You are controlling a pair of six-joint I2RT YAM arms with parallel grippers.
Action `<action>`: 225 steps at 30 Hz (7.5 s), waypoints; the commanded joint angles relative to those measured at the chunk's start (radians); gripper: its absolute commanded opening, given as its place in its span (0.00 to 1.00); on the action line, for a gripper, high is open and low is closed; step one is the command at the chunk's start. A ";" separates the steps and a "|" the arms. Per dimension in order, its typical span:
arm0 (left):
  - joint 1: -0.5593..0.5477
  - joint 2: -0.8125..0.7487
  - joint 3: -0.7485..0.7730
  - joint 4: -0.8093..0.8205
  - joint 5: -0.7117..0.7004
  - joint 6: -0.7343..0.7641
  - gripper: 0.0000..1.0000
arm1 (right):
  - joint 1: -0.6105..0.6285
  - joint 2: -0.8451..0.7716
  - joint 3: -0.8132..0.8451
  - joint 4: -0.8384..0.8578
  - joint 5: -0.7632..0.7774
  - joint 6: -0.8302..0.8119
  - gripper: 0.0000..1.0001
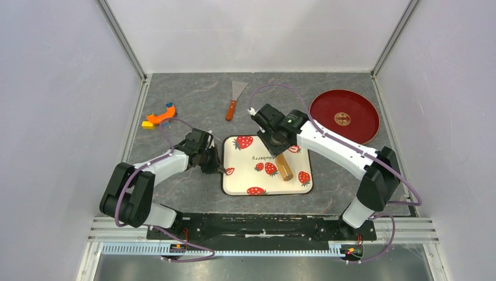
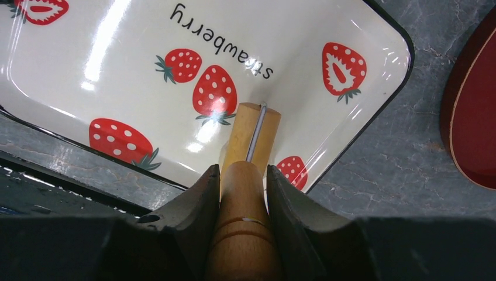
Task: Roll out the dumpling wrappers from the dough
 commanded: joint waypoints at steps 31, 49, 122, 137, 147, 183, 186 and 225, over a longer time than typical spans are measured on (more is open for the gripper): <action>-0.111 -0.209 0.250 0.179 0.243 -0.074 0.63 | -0.194 -0.177 -0.056 0.363 -0.279 0.215 0.00; -0.316 0.013 0.270 0.429 0.292 -0.209 0.47 | -0.215 -0.206 -0.049 0.423 -0.353 0.331 0.00; -0.382 -0.183 0.301 0.009 -0.150 -0.002 0.77 | -0.344 -0.199 -0.192 0.300 -0.619 0.069 0.00; 0.265 -0.126 0.069 -0.123 0.241 0.036 0.76 | -0.404 -0.289 -0.158 0.084 -0.541 -0.063 0.00; 0.242 0.117 0.136 -0.112 0.344 0.157 0.55 | -0.411 -0.321 -0.155 -0.013 -0.529 -0.092 0.00; 0.149 0.163 0.157 -0.213 0.089 0.133 0.02 | -0.209 -0.105 -0.093 -0.115 -0.271 -0.049 0.00; 0.149 0.160 0.155 -0.217 0.084 0.137 0.02 | -0.206 -0.087 -0.128 -0.107 -0.239 -0.050 0.00; 0.147 0.168 0.147 -0.227 0.063 0.158 0.02 | -0.200 0.164 -0.340 -0.031 -0.333 -0.129 0.00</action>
